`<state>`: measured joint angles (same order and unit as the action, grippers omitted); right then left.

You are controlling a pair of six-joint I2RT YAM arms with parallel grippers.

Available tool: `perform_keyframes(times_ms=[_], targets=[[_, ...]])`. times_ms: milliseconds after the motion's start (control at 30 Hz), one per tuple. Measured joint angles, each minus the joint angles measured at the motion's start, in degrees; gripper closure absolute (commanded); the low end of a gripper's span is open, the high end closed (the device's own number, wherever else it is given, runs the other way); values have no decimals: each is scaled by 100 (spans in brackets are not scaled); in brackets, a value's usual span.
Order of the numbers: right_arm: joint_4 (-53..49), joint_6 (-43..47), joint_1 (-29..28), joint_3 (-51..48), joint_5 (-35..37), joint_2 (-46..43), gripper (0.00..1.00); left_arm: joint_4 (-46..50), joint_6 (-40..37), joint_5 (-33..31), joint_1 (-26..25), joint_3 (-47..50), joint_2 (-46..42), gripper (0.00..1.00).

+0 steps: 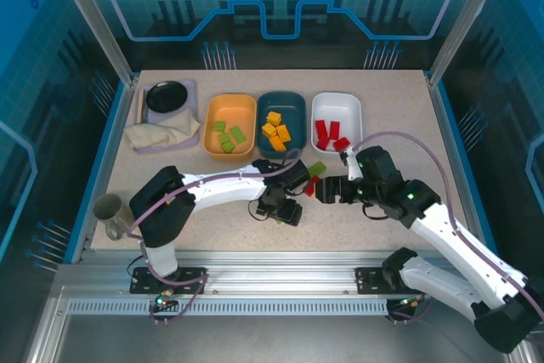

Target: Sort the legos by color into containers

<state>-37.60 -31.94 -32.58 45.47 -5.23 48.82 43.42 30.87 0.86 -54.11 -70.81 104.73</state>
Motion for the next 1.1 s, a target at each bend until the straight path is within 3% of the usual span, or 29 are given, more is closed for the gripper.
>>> perform_keyframes(times_ms=[767, 833, 1000, 1100], targets=[[-402, -409, -2, -339, 0, -590, 13, 428, -304, -883, -109, -444, 538, 34], [-437, -413, 0, -343, 2, -608, 14, 422, -358, -879, -96, -444, 638, 41], [-481, -455, 0, -345, 4, -640, 14, 352, -437, -767, -98, -452, 756, 72], [-494, -474, 0, -345, 4, -649, 14, 378, -415, -752, -96, -470, 734, 78]])
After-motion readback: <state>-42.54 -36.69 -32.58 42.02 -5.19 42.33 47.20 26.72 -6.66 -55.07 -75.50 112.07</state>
